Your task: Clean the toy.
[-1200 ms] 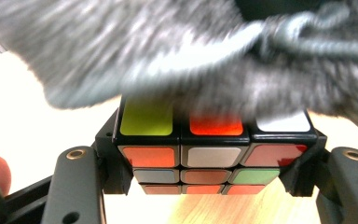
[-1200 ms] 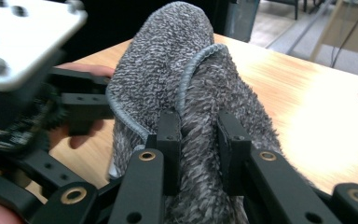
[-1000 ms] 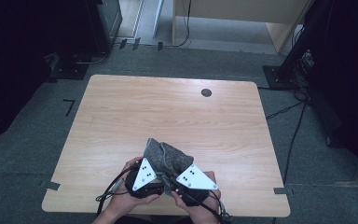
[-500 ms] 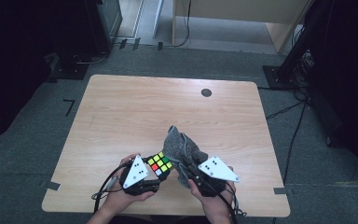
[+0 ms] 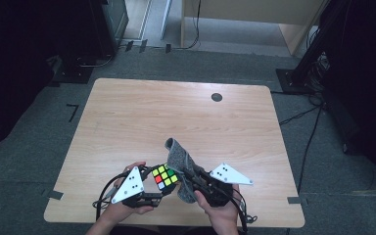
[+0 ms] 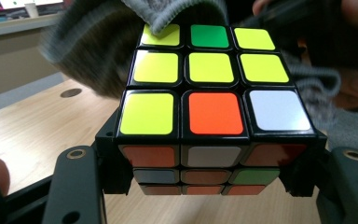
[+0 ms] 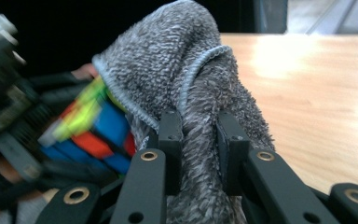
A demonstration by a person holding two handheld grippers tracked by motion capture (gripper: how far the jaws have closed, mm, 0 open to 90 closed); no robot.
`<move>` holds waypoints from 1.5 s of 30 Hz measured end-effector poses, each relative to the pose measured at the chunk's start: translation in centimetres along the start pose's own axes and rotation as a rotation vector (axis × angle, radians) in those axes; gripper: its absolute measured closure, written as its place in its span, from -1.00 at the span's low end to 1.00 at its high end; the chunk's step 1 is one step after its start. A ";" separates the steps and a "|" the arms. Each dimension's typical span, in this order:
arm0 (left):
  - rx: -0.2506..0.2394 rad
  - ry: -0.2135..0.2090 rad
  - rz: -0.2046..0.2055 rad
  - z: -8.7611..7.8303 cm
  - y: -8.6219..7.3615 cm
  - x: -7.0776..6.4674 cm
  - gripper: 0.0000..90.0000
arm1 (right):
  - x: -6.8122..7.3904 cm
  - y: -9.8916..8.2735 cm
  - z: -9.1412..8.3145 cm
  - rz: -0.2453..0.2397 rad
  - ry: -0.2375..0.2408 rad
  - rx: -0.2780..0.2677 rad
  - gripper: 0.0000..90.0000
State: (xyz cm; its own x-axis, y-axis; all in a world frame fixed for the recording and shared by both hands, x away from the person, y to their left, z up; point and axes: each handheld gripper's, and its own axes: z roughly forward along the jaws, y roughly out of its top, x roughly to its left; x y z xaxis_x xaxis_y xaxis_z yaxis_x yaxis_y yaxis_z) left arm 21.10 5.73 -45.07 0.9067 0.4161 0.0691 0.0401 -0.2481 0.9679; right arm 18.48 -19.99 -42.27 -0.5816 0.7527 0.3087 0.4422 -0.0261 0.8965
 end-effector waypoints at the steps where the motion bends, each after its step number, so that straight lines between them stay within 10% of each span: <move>1: 0.002 0.003 -0.007 0.0 -0.2 0.2 -0.25 | -0.1 -0.1 0.1 -0.018 -0.008 0.018 0.68; 7: 0.041 0.018 0.002 0.4 -0.5 0.2 -0.25 | 0.7 1.1 -0.9 -0.052 0.059 -0.051 0.68; 14: 0.025 0.020 0.015 0.1 -0.1 -0.1 -0.25 | -0.2 -0.2 0.3 -0.027 0.004 0.037 0.69; 45: 0.110 0.023 -0.046 0.8 -0.4 0.1 -0.25 | 1.3 0.3 -0.1 -0.111 -0.049 0.030 0.68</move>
State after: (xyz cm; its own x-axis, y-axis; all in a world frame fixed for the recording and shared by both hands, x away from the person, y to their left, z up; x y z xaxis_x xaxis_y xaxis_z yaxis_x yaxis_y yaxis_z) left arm 21.53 5.17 -45.61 0.8928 0.4493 0.0320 0.1286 -0.3224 0.9378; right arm 17.78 -19.11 -41.56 -0.5946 0.7808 0.1918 0.3976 0.0782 0.9142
